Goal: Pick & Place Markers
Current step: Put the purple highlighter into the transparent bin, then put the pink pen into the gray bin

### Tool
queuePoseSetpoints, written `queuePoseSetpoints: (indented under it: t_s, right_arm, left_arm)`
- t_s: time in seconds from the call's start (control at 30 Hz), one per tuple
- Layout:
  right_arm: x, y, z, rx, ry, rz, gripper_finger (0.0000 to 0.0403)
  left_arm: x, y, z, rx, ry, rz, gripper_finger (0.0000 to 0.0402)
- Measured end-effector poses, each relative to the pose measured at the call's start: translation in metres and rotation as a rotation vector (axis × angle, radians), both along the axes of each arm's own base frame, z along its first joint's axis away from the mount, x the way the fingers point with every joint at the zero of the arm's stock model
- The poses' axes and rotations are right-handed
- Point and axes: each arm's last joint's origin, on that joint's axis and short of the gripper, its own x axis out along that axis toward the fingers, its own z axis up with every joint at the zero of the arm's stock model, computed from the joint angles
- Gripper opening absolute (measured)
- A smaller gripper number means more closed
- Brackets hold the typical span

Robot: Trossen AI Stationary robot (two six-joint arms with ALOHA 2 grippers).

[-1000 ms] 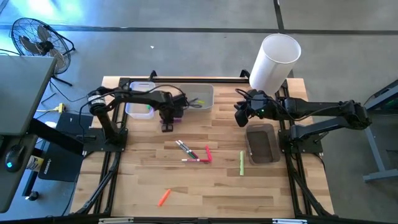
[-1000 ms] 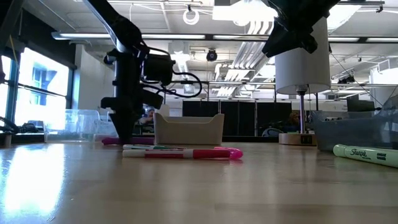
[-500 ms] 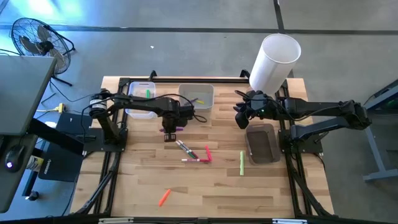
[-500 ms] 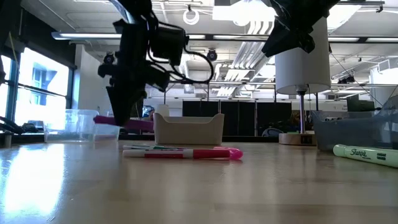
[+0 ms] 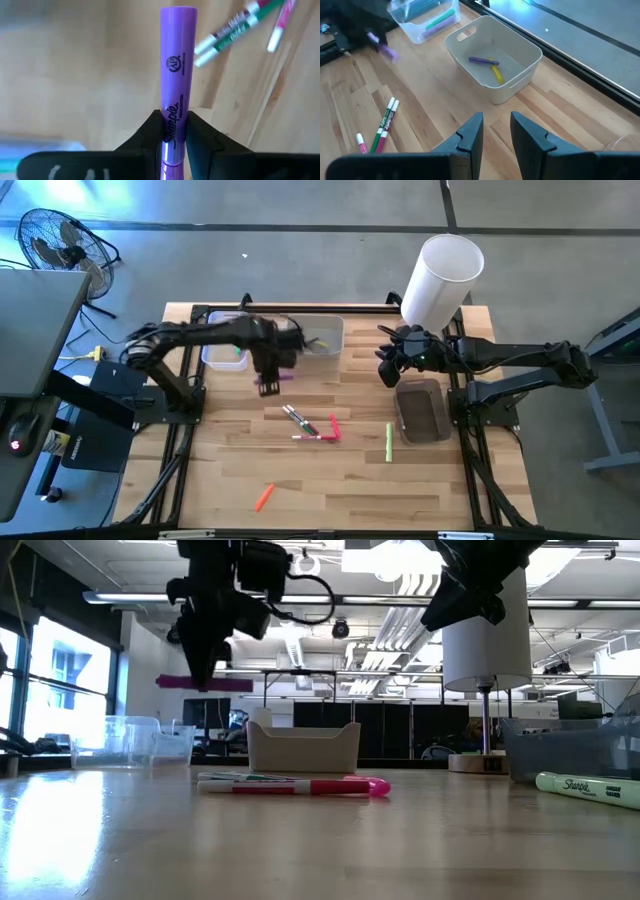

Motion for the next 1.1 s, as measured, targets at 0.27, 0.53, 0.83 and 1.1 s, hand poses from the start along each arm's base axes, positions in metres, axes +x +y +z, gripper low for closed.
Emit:
queuePoseSetpoints:
  t_s: [0.27, 0.53, 0.83, 1.1]
  right_arm:
    - [0.002, -0.001, 0.003, 0.0, -0.045, -0.032, 0.0087]
    - [0.004, -0.002, 0.006, 0.02, -0.104, -0.072, 0.0087]
    - [0.003, -0.003, 0.006, 0.017, -0.118, -0.125, 0.0087]
    - [0.003, -0.005, 0.006, 0.006, -0.118, -0.143, 0.0087]
  left_arm:
    - [-0.048, 0.073, 0.029, 0.075, -0.122, 0.273, 0.0051]
    - [-0.117, 0.145, 0.0, 0.065, -0.074, 0.673, 0.0051]
    - [-0.17, 0.162, -0.047, -0.033, -0.029, 1.033, 0.0065]
    - [-0.168, 0.167, -0.046, 0.005, -0.067, 1.056, 0.0156]
